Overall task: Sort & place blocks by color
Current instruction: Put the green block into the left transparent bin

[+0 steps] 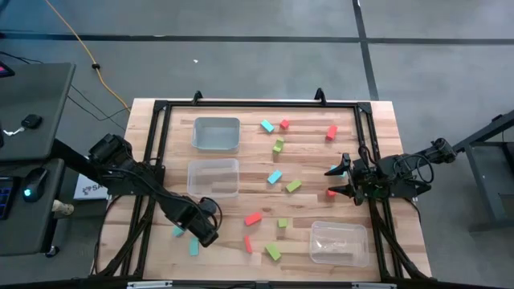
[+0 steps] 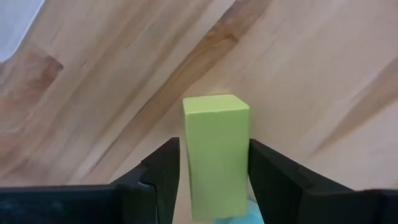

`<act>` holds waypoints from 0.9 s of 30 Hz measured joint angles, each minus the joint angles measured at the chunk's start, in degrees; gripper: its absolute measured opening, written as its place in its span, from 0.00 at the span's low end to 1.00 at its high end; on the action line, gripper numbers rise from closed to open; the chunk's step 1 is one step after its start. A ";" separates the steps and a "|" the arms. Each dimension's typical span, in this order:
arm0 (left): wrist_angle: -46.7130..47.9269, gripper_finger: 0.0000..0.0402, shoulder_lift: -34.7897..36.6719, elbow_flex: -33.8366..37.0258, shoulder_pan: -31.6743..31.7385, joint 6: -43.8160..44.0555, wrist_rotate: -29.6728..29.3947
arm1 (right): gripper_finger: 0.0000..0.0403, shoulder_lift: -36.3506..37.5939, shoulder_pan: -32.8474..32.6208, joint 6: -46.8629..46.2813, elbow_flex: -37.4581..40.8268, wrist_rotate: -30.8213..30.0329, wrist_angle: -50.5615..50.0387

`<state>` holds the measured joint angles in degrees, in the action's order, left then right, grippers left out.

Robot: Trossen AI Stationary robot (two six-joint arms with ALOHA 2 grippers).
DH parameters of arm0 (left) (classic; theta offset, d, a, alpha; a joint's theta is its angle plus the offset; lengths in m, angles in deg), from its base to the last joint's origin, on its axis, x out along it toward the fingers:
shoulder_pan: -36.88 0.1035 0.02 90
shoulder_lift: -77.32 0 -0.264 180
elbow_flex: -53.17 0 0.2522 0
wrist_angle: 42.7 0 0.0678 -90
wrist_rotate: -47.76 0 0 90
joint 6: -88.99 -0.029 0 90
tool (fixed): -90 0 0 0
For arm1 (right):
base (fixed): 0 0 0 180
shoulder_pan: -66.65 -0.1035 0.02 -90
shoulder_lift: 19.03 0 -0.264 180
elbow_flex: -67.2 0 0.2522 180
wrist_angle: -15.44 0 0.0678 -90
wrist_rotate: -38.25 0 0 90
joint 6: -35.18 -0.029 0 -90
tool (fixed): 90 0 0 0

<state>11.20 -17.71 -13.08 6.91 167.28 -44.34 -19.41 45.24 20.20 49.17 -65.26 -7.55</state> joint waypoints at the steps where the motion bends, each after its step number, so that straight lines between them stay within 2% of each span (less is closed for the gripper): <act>1: -0.06 0.39 -0.22 0.00 -0.01 -0.04 0.14 | 0.66 0.00 -0.01 -0.01 0.00 0.02 0.00; 7: -0.24 0.36 -1.04 0.04 0.00 -0.06 0.39 | 0.66 0.00 -0.02 -0.01 0.01 0.00 0.00; 16: -0.74 0.17 -0.49 -0.07 0.00 -5.24 2.72 | 0.66 0.00 -0.01 -0.01 0.00 0.00 0.00; 22: -0.79 0.16 2.84 -1.31 0.25 -9.09 -0.47 | 0.66 0.00 -0.02 -0.01 0.00 0.00 0.00; 27: 0.92 0.16 6.93 -2.55 2.80 -13.53 -4.26 | 0.66 0.00 -0.01 0.00 0.00 0.00 0.00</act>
<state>12.13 -10.78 -15.63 9.70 153.75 -48.60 -19.41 45.23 20.20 49.17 -65.26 -7.55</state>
